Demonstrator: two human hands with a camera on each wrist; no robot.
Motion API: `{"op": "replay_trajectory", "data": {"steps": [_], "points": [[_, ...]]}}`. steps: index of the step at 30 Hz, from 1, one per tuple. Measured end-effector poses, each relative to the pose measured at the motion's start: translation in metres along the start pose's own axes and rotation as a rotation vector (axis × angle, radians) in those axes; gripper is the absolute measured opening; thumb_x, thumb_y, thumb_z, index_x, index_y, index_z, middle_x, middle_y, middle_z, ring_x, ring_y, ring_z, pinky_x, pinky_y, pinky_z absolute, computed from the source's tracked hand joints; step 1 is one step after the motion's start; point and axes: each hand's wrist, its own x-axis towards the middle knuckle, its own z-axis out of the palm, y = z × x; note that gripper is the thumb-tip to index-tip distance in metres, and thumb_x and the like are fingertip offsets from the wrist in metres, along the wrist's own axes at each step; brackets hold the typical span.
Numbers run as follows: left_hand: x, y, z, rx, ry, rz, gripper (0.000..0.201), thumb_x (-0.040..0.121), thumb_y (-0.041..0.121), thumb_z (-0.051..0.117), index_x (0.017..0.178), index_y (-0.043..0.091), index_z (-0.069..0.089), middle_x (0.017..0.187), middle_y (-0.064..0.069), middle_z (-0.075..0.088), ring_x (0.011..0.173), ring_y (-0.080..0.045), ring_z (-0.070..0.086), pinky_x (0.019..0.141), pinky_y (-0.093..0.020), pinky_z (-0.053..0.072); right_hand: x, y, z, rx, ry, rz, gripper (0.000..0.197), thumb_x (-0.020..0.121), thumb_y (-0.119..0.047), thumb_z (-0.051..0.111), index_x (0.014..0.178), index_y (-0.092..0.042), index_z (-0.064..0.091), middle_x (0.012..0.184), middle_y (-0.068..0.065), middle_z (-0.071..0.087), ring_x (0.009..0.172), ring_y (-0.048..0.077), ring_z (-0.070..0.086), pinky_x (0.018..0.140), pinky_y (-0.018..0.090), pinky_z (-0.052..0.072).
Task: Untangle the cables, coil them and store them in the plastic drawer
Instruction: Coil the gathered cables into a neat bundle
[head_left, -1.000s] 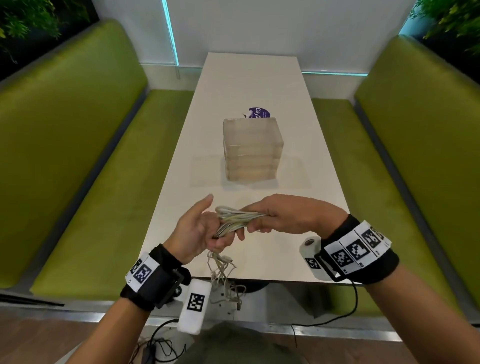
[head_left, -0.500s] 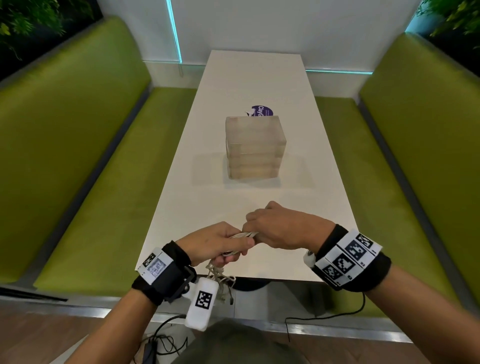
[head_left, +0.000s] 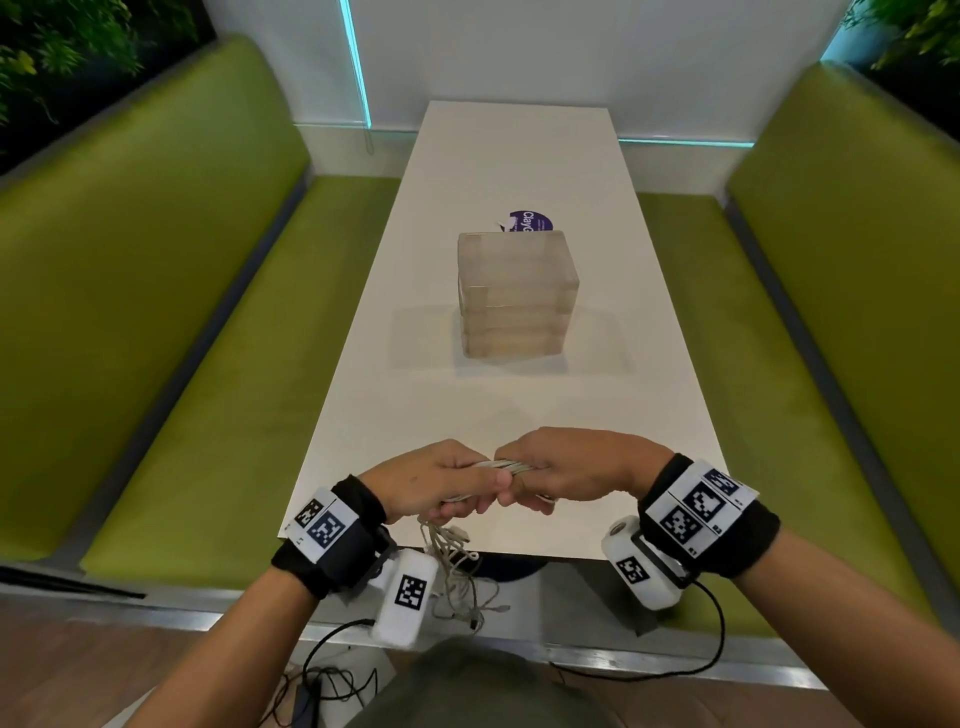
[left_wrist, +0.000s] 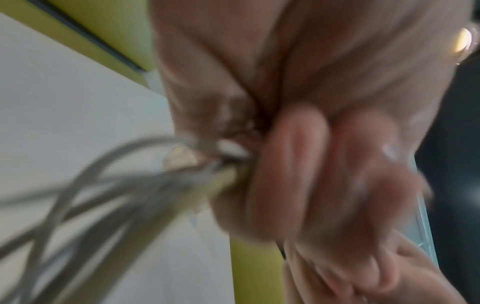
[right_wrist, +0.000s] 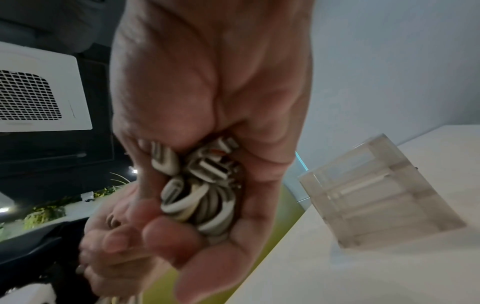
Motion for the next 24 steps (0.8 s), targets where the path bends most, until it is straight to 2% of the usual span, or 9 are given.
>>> {"op": "replay_trajectory", "data": {"steps": [3, 6, 9, 11, 14, 17, 19, 21, 24], "points": [[0.001, 0.001, -0.002, 0.078, -0.029, -0.035, 0.038, 0.096, 0.042, 0.048, 0.078, 0.01, 0.06, 0.053, -0.002, 0.054, 0.044, -0.014, 0.05, 0.049, -0.024, 0.043, -0.001, 0.001, 0.002, 0.065, -0.006, -0.002, 0.017, 0.095, -0.021, 0.052, 0.095, -0.008, 0.063, 0.062, 0.003, 0.053, 0.054, 0.016, 0.051, 0.06, 0.029, 0.047], [0.002, -0.003, -0.002, 0.137, 0.031, 0.006, 0.042, 0.092, 0.047, 0.049, 0.074, 0.011, 0.058, 0.047, 0.001, 0.044, 0.04, -0.016, 0.037, 0.047, -0.026, 0.034, -0.002, -0.001, 0.001, 0.058, -0.002, -0.007, 0.017, 0.096, -0.022, 0.049, 0.094, -0.024, 0.066, 0.063, 0.007, 0.05, 0.056, 0.018, 0.049, 0.059, 0.028, 0.045], [0.003, -0.005, 0.0, 0.111, 0.061, 0.068, 0.043, 0.09, 0.049, 0.049, 0.074, 0.01, 0.058, 0.046, 0.001, 0.043, 0.041, -0.017, 0.035, 0.046, -0.027, 0.032, -0.003, -0.004, -0.004, -0.005, 0.017, 0.013, 0.018, 0.097, -0.026, 0.049, 0.096, -0.02, 0.065, 0.062, 0.0, 0.05, 0.057, 0.018, 0.049, 0.061, 0.031, 0.045], [0.005, -0.004, 0.001, 0.026, 0.065, 0.091, 0.047, 0.09, 0.052, 0.046, 0.083, 0.008, 0.06, 0.054, 0.0, 0.056, 0.044, -0.017, 0.048, 0.048, -0.026, 0.041, -0.004, -0.006, -0.01, -0.091, 0.043, 0.021, 0.016, 0.096, -0.026, 0.051, 0.093, -0.017, 0.064, 0.065, -0.004, 0.052, 0.058, 0.016, 0.051, 0.061, 0.031, 0.046], [0.005, -0.014, -0.003, -0.111, 0.09, 0.159, 0.069, 0.083, 0.067, 0.045, 0.104, 0.003, 0.059, 0.075, -0.011, 0.069, 0.065, -0.026, 0.065, 0.065, -0.036, 0.054, -0.008, -0.01, -0.022, -0.162, 0.125, 0.008, 0.012, 0.094, -0.026, 0.054, 0.085, -0.021, 0.06, 0.066, -0.006, 0.054, 0.057, 0.013, 0.051, 0.06, 0.03, 0.045], [0.001, -0.028, -0.002, -0.158, 0.192, 0.235, 0.065, 0.083, 0.068, 0.048, 0.099, 0.006, 0.06, 0.066, -0.006, 0.063, 0.077, -0.03, 0.068, 0.088, -0.056, 0.049, -0.018, -0.012, -0.041, -0.113, 0.228, -0.009, 0.017, 0.094, -0.026, 0.055, 0.077, -0.025, 0.055, 0.063, -0.005, 0.053, 0.053, 0.01, 0.05, 0.058, 0.031, 0.046], [0.002, -0.032, 0.002, -0.171, 0.256, 0.274, 0.053, 0.082, 0.064, 0.053, 0.093, 0.012, 0.06, 0.063, 0.001, 0.058, 0.069, -0.023, 0.064, 0.081, -0.052, 0.048, -0.023, -0.014, -0.052, -0.093, 0.278, -0.017, 0.019, 0.095, -0.027, 0.054, 0.076, -0.023, 0.054, 0.061, -0.007, 0.052, 0.053, 0.009, 0.049, 0.059, 0.029, 0.046], [0.004, -0.031, 0.005, -0.152, 0.31, 0.285, 0.044, 0.084, 0.06, 0.055, 0.092, 0.017, 0.059, 0.064, 0.003, 0.055, 0.064, -0.018, 0.056, 0.071, -0.043, 0.046, -0.025, -0.016, -0.057, -0.085, 0.325, -0.03, 0.021, 0.095, -0.026, 0.053, 0.075, -0.022, 0.054, 0.058, -0.01, 0.05, 0.053, 0.009, 0.05, 0.059, 0.025, 0.044], [0.007, -0.03, 0.005, -0.115, 0.353, 0.283, 0.037, 0.09, 0.051, 0.051, 0.093, 0.015, 0.057, 0.064, 0.004, 0.054, 0.064, -0.016, 0.052, 0.067, -0.033, 0.045, -0.023, -0.016, -0.059, -0.059, 0.373, -0.027, 0.02, 0.095, -0.024, 0.053, 0.079, -0.013, 0.056, 0.056, -0.009, 0.05, 0.055, 0.013, 0.053, 0.058, 0.021, 0.043]]}}
